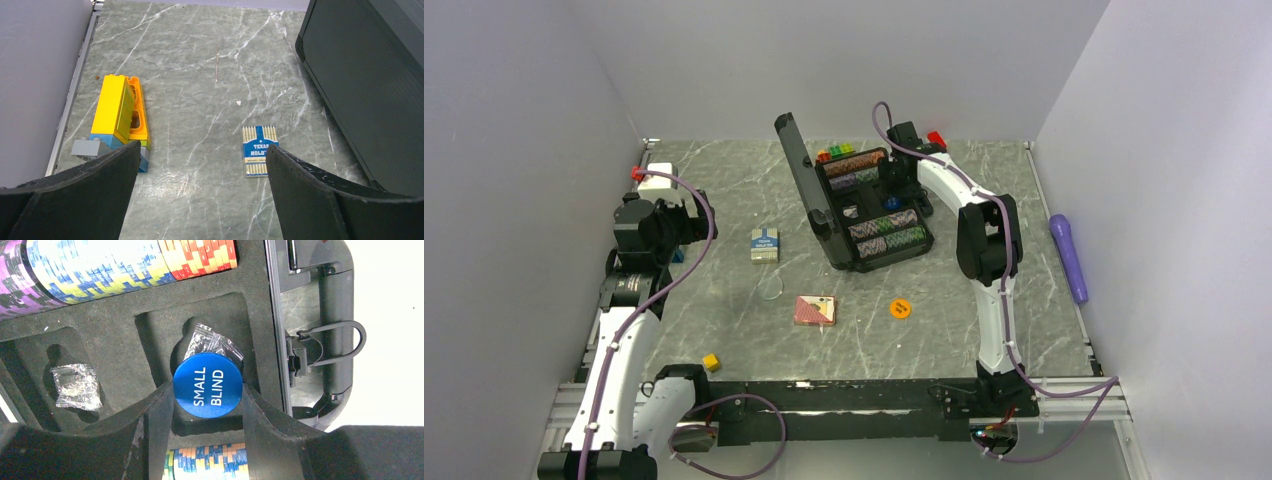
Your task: Pack up texas hold em set
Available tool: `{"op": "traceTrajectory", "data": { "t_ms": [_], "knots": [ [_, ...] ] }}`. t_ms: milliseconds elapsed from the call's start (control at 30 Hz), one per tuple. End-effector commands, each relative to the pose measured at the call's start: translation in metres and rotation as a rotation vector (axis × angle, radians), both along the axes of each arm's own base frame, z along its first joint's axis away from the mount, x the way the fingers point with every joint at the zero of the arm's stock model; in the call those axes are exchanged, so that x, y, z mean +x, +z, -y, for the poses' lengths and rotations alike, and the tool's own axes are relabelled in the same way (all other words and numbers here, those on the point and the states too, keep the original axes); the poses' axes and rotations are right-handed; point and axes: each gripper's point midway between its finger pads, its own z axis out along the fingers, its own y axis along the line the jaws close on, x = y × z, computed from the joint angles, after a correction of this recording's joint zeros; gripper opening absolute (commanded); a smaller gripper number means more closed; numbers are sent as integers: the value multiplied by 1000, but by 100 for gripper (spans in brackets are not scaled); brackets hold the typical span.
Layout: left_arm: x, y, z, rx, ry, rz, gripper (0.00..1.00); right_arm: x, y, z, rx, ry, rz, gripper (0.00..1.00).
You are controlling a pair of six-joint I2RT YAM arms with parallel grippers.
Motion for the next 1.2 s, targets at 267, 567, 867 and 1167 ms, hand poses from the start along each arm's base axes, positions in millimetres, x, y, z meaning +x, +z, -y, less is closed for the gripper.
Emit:
{"op": "traceTrajectory", "data": {
  "t_ms": [267, 567, 867, 1167],
  "knots": [
    [3, 19, 0, 6, -3, 64, 99, 18, -8, 10, -47, -40, 66, 46],
    [3, 17, -1, 8, 0, 59, 99, 18, 1, 0, 0, 6, 70, 69],
    [3, 18, 0, 5, -4, 65, 99, 29, 44, -4, 14, 33, 142, 75],
    [3, 18, 1, 1, -11, 63, 99, 23, 66, -4, 50, 15, 195, 72]
  ]
}}
